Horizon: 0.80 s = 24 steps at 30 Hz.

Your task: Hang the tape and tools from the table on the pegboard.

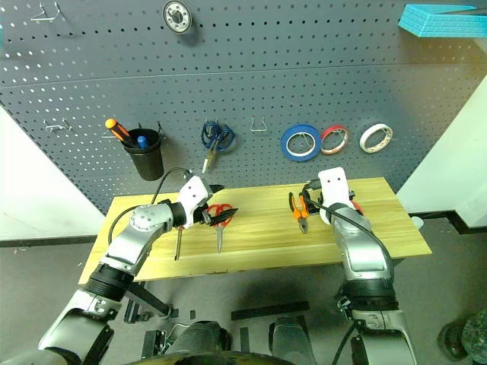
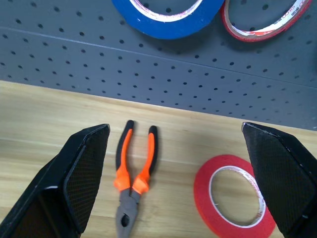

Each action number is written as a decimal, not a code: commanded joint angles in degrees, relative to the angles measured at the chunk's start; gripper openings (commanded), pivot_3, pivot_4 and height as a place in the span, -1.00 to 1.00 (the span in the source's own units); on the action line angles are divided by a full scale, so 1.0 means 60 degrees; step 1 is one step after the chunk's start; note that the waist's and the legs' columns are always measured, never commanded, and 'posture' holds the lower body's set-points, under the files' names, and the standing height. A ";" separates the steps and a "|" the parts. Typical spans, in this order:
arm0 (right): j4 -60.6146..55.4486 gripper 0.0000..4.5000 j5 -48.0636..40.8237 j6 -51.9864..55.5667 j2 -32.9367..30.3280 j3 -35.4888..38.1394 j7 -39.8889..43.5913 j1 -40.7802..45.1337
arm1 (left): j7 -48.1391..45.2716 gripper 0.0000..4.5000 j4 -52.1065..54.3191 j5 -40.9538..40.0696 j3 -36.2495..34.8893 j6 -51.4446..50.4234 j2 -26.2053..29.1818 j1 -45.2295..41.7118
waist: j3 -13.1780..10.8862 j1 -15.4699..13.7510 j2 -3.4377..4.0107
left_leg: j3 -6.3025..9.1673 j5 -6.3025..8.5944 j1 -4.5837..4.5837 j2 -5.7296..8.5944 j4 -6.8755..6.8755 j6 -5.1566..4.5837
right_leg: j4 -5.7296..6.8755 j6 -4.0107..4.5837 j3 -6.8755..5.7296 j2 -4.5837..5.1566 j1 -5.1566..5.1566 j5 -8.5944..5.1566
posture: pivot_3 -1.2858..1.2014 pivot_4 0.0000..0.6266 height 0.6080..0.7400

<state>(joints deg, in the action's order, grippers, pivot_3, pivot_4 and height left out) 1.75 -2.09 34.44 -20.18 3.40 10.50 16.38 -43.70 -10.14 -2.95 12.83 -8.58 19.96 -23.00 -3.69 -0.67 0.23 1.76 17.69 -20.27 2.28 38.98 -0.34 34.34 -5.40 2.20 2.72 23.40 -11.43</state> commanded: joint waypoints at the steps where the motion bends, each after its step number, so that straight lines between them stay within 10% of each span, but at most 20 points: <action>1: -0.0040 1.00 0.0070 -0.0496 -0.0369 -0.0014 0.0397 0.0454 | -0.0021 0.74 0.0760 0.0004 -0.0022 -0.0754 0.0128 -0.0470 | -0.0044 0.0031 -0.0005 | -0.0002 0.0001 0.0001 0.0000 0.0000 -0.0001 | -0.0001 0.0014 0.0003 0.0000 0.0000 -0.0008 | 0.06 -0.73 1.00; 24: 0.3659 1.00 -0.0158 -0.1469 -0.1555 0.0283 0.2333 0.2623 | 0.0194 0.74 0.4356 -0.0459 -0.0311 -0.4178 0.1301 0.0536 | -0.1914 0.0238 -0.0145 | -0.0016 0.0009 -0.0215 0.0031 0.0002 -0.0017 | 0.0124 -0.0016 0.0030 0.0104 0.0278 -0.0009 | 0.10 0.05 1.00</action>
<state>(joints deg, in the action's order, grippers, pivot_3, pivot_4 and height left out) 23.09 -2.25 25.98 -28.30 3.46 23.95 30.60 -42.67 12.91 -4.56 11.95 -32.97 27.21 -20.20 -15.17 0.76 -0.64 1.66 17.74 -21.56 2.47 38.99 -0.44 35.09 -5.50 2.38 3.36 25.08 -11.48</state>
